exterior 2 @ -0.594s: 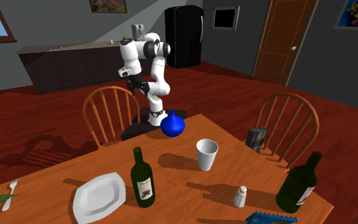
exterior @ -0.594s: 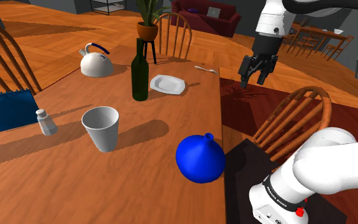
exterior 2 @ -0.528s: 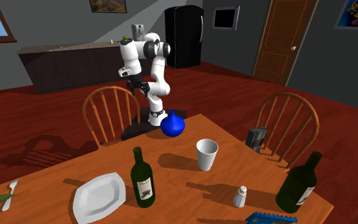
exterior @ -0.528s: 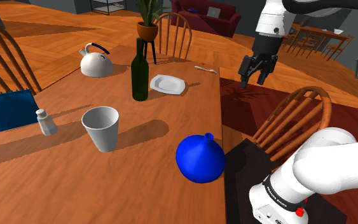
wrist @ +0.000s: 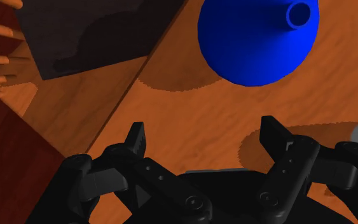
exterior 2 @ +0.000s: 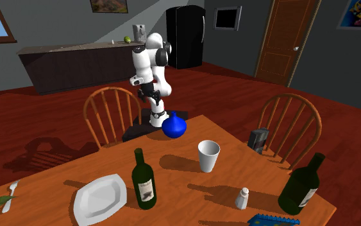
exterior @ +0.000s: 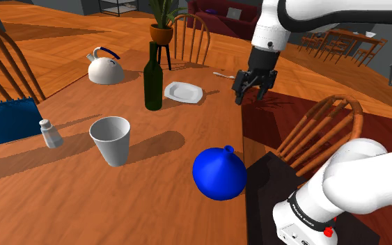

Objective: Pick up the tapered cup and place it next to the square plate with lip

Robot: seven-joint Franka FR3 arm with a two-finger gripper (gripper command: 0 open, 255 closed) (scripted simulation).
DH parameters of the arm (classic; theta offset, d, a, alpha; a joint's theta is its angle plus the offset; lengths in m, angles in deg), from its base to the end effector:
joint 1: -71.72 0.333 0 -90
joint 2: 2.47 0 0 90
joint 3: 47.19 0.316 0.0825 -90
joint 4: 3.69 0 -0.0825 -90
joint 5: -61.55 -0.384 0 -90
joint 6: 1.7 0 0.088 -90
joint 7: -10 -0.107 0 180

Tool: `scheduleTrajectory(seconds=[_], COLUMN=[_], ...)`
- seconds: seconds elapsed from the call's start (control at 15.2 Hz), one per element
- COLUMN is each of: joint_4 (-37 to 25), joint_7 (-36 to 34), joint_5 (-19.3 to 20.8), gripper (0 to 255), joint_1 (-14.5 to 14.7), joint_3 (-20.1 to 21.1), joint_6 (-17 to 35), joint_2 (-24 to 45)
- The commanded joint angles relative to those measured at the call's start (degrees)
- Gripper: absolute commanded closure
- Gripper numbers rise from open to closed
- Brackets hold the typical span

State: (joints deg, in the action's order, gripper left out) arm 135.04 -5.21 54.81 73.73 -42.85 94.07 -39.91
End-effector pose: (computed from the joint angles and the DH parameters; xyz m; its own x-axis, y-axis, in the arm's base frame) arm 0.3403 0.0529 0.5243 0.9762 -0.1854 -0.1124 -0.1910 -0.9807 -0.0412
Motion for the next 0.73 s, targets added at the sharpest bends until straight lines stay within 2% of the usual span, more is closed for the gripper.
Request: scheduleTrajectory(seconds=[0.0, 0.33, 0.66], joint_4=[-0.5, -2.31, -5.96], joint_7=[-2.14, -7.24, -12.51], joint_5=[-1.5, -4.16, -5.12], gripper=[0, 0, 0], joint_1=[0.82, 2.52, 3.75], joint_3=[1.92, 6.61, 11.08], joint_6=[3.04, 10.17, 16.81], joint_2=[2.59, 9.23, 17.13])
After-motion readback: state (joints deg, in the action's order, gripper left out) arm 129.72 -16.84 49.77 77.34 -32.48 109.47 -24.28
